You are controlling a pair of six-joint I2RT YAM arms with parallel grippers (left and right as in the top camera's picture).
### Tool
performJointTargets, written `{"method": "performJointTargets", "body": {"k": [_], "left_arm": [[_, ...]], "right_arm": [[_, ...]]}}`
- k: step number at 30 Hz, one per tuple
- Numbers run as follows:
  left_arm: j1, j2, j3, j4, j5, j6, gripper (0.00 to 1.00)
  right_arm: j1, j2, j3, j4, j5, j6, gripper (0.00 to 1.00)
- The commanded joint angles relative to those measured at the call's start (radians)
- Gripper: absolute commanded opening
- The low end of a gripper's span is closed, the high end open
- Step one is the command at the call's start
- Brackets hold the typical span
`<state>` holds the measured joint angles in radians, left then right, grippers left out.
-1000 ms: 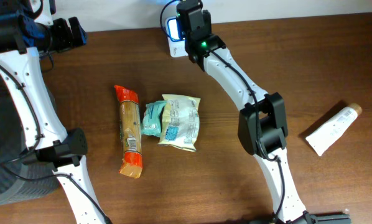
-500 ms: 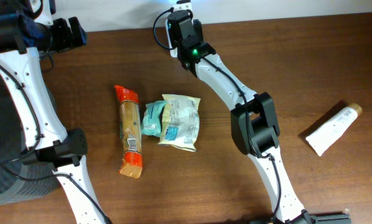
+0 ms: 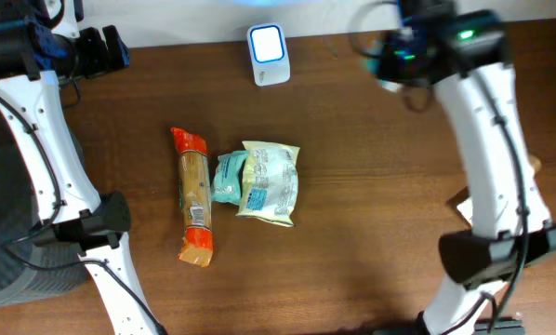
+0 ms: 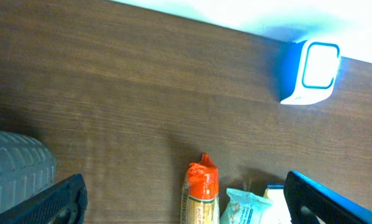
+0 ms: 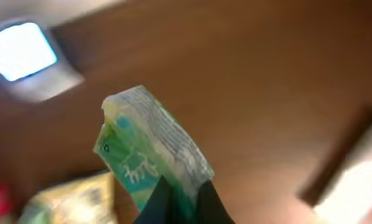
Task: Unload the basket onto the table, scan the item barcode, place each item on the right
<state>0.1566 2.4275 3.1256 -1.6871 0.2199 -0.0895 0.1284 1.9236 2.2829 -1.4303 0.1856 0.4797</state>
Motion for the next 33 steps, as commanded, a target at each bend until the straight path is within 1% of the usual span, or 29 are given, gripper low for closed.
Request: {"method": "performJointTargets", "body": {"k": [1,4,7,9,10,11,12,13,14,16,17,18,20,21,23,24,26,27,29,31,33], "left_arm": [[0.004,-0.008,0.002,-0.001,0.000,0.016,0.99],[0.004,-0.008,0.002,-0.001,0.000,0.016,0.99],[0.004,-0.008,0.002,-0.001,0.000,0.016,0.99],[0.004,-0.008,0.002,-0.001,0.000,0.016,0.99],[0.004,-0.008,0.002,-0.001,0.000,0.016,0.99],[0.004,-0.008,0.002,-0.001,0.000,0.016,0.99],[0.004,-0.008,0.002,-0.001,0.000,0.016,0.99],[0.004,-0.008,0.002,-0.001,0.000,0.016,1.00],[0.004,-0.008,0.002,-0.001,0.000,0.016,0.99],[0.004,-0.008,0.002,-0.001,0.000,0.016,0.99],[0.004,-0.008,0.002,-0.001,0.000,0.016,0.99],[0.004,-0.008,0.002,-0.001,0.000,0.016,0.99],[0.004,-0.008,0.002,-0.001,0.000,0.016,0.99],[0.004,-0.008,0.002,-0.001,0.000,0.016,0.99],[0.004,-0.008,0.002,-0.001,0.000,0.016,0.99],[0.004,-0.008,0.002,-0.001,0.000,0.016,0.99],[0.004,-0.008,0.002,-0.001,0.000,0.016,0.99],[0.004,-0.008,0.002,-0.001,0.000,0.016,0.99],[0.004,-0.008,0.002,-0.001,0.000,0.016,0.99],[0.004,-0.008,0.002,-0.001,0.000,0.016,0.99],[0.004,-0.008,0.002,-0.001,0.000,0.016,0.99]], "right_arm": [[-0.185,0.067,-0.064,-0.056,0.011,0.083,0.04],[-0.342,0.143,-0.232,-0.047,0.008,0.083,0.04],[-0.427,0.178,-0.404,0.005,0.008,0.083,0.04],[-0.458,0.178,-0.435,-0.002,0.008,0.075,0.04],[-0.470,0.176,-0.433,-0.003,0.008,0.075,0.13],[-0.475,0.175,-0.431,-0.002,0.000,0.069,0.41],[-0.477,0.175,-0.431,-0.001,-0.064,-0.012,0.71],[-0.476,0.175,-0.431,-0.002,-0.123,-0.074,0.74],[-0.476,0.175,-0.426,-0.008,-0.181,-0.126,0.74],[-0.473,0.174,-0.369,-0.061,-0.274,-0.209,0.74],[-0.464,0.173,-0.339,-0.082,-0.334,-0.253,0.72],[-0.435,0.170,-0.302,-0.102,-0.449,-0.351,0.72],[-0.349,0.166,-0.285,-0.098,-0.593,-0.499,0.73],[-0.289,0.166,-0.285,-0.080,-0.624,-0.573,0.74],[-0.133,0.166,-0.285,0.017,-0.622,-0.729,0.81],[-0.057,0.166,-0.285,0.085,-0.611,-0.738,0.84],[0.087,0.166,-0.285,0.191,-0.571,-0.708,0.92],[0.153,0.169,-0.285,0.227,-0.571,-0.636,0.93],[0.271,0.184,-0.285,0.251,-0.570,-0.495,0.92],[0.381,0.209,-0.286,0.249,-0.571,-0.383,0.90],[0.480,0.235,-0.286,0.249,-0.571,-0.325,0.88]]}}
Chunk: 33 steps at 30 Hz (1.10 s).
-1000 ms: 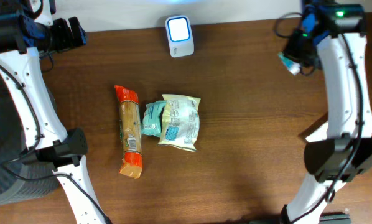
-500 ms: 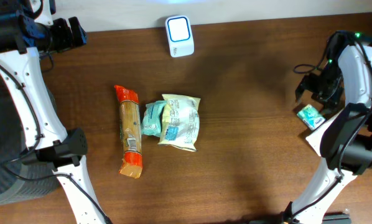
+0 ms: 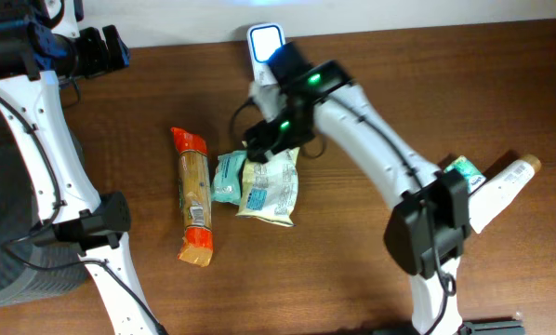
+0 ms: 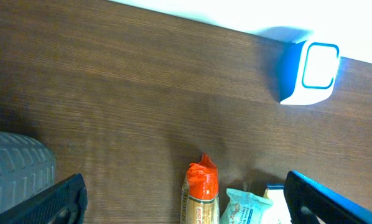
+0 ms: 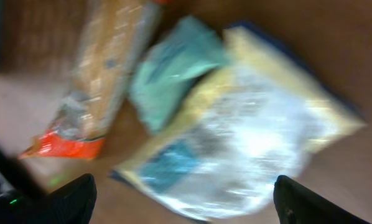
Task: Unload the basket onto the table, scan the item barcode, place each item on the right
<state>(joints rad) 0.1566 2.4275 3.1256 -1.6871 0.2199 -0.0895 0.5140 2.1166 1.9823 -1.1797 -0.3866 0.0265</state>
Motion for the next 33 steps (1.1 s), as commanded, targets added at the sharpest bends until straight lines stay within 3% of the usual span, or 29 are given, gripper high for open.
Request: {"method": "performJointTargets", "body": {"k": [1,4,7,14,18,20,21,22,26,30,31,32,33], "left_arm": [[0.004,-0.008,0.002,-0.001,0.000,0.016,0.99],[0.004,-0.008,0.002,-0.001,0.000,0.016,0.99],[0.004,-0.008,0.002,-0.001,0.000,0.016,0.99],[0.004,-0.008,0.002,-0.001,0.000,0.016,0.99],[0.004,-0.008,0.002,-0.001,0.000,0.016,0.99],[0.004,-0.008,0.002,-0.001,0.000,0.016,0.99],[0.004,-0.008,0.002,-0.001,0.000,0.016,0.99],[0.004,-0.008,0.002,-0.001,0.000,0.016,0.99],[0.004,-0.008,0.002,-0.001,0.000,0.016,0.99],[0.004,-0.008,0.002,-0.001,0.000,0.016,0.99],[0.004,-0.008,0.002,-0.001,0.000,0.016,0.99],[0.004,-0.008,0.002,-0.001,0.000,0.016,0.99],[0.004,-0.008,0.002,-0.001,0.000,0.016,0.99]], "right_arm": [[0.138,0.058,0.014,-0.005,0.001,0.151,0.85],[0.259,0.137,0.013,-0.042,-0.002,0.200,0.81],[0.284,0.176,0.013,-0.129,0.004,0.199,0.79],[0.132,0.176,0.010,-0.348,0.271,0.196,0.77],[-0.019,0.176,0.004,-0.303,0.273,0.121,0.76],[-0.039,0.176,0.004,-0.278,0.074,0.039,0.82],[-0.031,0.176,0.004,-0.270,-0.008,0.022,0.91],[-0.006,0.180,0.003,-0.261,-0.013,0.036,0.99],[0.055,0.181,-0.104,-0.187,0.140,0.299,0.99],[0.055,0.181,-0.235,-0.038,0.117,0.361,0.99],[0.055,0.181,-0.235,-0.034,0.117,0.361,0.78],[0.055,0.181,-0.235,-0.034,0.118,0.360,0.35],[0.055,0.181,-0.235,-0.035,0.118,0.360,0.14]]}}
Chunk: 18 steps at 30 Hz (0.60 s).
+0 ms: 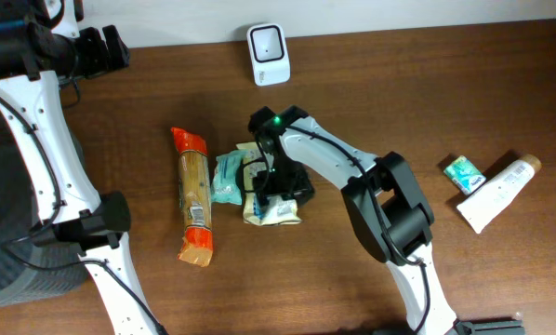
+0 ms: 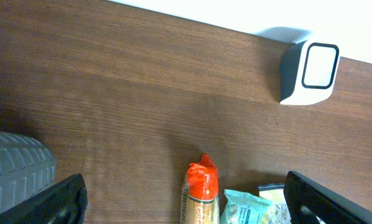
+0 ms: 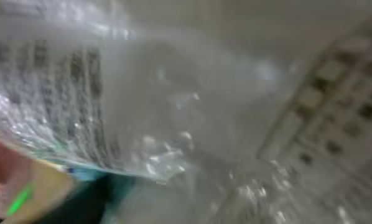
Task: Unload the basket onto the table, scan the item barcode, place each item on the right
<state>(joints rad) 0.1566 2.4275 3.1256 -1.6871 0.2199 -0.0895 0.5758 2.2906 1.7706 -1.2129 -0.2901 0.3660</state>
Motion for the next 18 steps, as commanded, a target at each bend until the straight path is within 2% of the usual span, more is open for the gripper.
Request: {"method": "performJointTargets", "body": {"k": [1,3,6,8,10,13,16,18], "left_arm": [[0.004,-0.008,0.002,-0.001,0.000,0.016,0.99],[0.004,-0.008,0.002,-0.001,0.000,0.016,0.99],[0.004,-0.008,0.002,-0.001,0.000,0.016,0.99],[0.004,-0.008,0.002,-0.001,0.000,0.016,0.99],[0.004,-0.008,0.002,-0.001,0.000,0.016,0.99],[0.004,-0.008,0.002,-0.001,0.000,0.016,0.99],[0.004,-0.008,0.002,-0.001,0.000,0.016,0.99],[0.004,-0.008,0.002,-0.001,0.000,0.016,0.99]], "right_arm": [[-0.008,0.006,-0.021,-0.002,0.021,0.020,0.04],[-0.018,0.001,0.002,-0.019,0.022,-0.042,0.04],[-0.045,-0.020,0.120,-0.109,0.112,-0.311,0.04],[-0.054,-0.030,0.210,-0.173,0.180,-0.625,0.04],[-0.055,-0.031,0.227,-0.183,0.300,-0.960,0.04],[-0.082,-0.024,0.227,-0.162,0.402,-1.255,0.04],[-0.140,-0.030,0.227,-0.178,0.488,-1.314,0.04],[-0.175,-0.063,0.227,-0.184,0.422,-1.347,0.04]]}}
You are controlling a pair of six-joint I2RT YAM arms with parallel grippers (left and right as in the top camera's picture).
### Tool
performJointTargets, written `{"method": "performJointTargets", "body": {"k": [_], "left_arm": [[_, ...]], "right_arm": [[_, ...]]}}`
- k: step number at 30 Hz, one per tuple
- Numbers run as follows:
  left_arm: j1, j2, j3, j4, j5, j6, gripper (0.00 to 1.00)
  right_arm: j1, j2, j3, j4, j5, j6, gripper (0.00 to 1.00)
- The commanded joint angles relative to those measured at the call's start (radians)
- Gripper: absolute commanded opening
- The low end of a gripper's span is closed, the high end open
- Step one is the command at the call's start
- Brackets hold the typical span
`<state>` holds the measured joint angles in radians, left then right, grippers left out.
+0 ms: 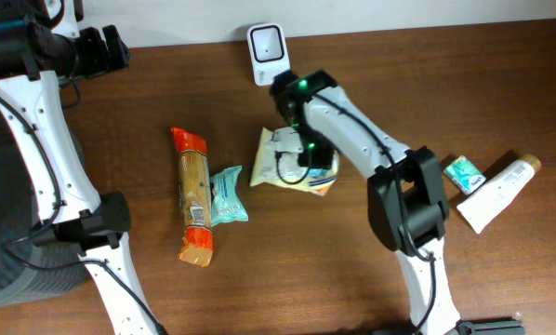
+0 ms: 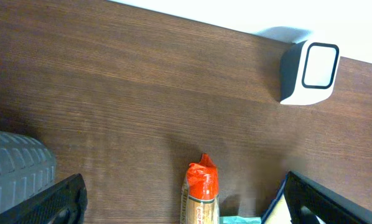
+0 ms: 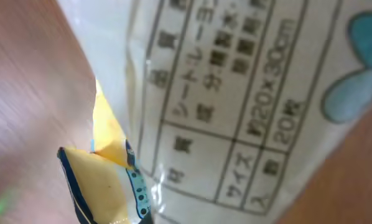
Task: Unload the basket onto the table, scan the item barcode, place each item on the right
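A yellow and white packet (image 1: 289,160) with a printed label hangs above the table, a little in front of the white scanner (image 1: 267,45). My right gripper (image 1: 303,149) is shut on it. In the right wrist view the packet (image 3: 236,93) fills the frame with its label and a yellow, blue-edged corner, and my fingers are almost hidden beneath it. My left gripper (image 2: 186,208) is open at the table's far left corner, with nothing between its fingers. The scanner (image 2: 310,73) also shows in that view.
A long orange-ended packet (image 1: 194,195) and a small teal packet (image 1: 227,181) lie left of the held packet. At the right lie a small green packet (image 1: 464,173) and a white tube (image 1: 496,194). A grey ribbed thing (image 2: 15,165) sits beside the left gripper.
The right gripper was down on the yellow packet beside the teal one. Now it holds the packet up off the table, further right and nearer the scanner. The left arm is unchanged.
The right gripper first held a small green packet up to the right of the scanner. Then that packet lay by the tube and the gripper was open over the yellow packet. It then pressed down on it, and now holds it raised.
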<state>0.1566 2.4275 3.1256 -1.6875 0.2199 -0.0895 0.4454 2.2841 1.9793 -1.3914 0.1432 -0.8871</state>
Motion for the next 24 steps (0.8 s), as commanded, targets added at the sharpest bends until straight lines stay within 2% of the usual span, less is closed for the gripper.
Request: {"method": "performJointTargets", "body": {"k": [1,6,7,8,10,13,14,15,16,19,21,24], "left_arm": [[0.004,-0.008,0.002,0.000,0.000,0.016,0.99],[0.004,-0.008,0.002,0.000,0.000,0.016,0.99],[0.004,-0.008,0.002,0.000,0.000,0.016,0.99],[0.004,-0.008,0.002,0.000,0.000,0.016,0.99],[0.004,-0.008,0.002,0.000,0.000,0.016,0.99],[0.004,-0.008,0.002,0.000,0.000,0.016,0.99],[0.004,-0.008,0.002,0.000,0.000,0.016,0.99],[0.004,-0.008,0.002,0.000,0.000,0.016,0.99],[0.004,-0.008,0.002,0.000,0.000,0.016,0.99],[0.004,-0.008,0.002,0.000,0.000,0.016,0.99],[0.004,-0.008,0.002,0.000,0.000,0.016,0.99],[0.004,-0.008,0.002,0.000,0.000,0.016,0.99]], "right_arm": [[-0.056,-0.079,0.018,-0.008,-0.076,-0.121,0.04],[-0.066,-0.117,0.015,-0.097,-0.331,-0.260,0.04],[-0.066,-0.116,0.009,-0.096,-0.342,-0.234,0.59],[-0.066,-0.116,0.006,-0.093,-0.346,-0.151,0.99],[-0.080,-0.116,0.012,-0.069,-0.346,0.121,0.98],[-0.147,-0.116,0.027,-0.072,-0.450,0.347,0.98],[-0.227,-0.116,0.024,-0.058,-0.550,0.577,0.98],[-0.283,-0.116,0.006,-0.036,-0.652,0.708,0.98],[-0.335,-0.116,-0.028,-0.010,-0.768,0.743,0.99],[-0.388,-0.116,-0.174,0.080,-0.798,0.806,0.99],[-0.380,-0.116,-0.308,0.228,-0.806,0.975,0.95],[-0.341,-0.116,-0.407,0.369,-0.880,1.060,0.95]]}}
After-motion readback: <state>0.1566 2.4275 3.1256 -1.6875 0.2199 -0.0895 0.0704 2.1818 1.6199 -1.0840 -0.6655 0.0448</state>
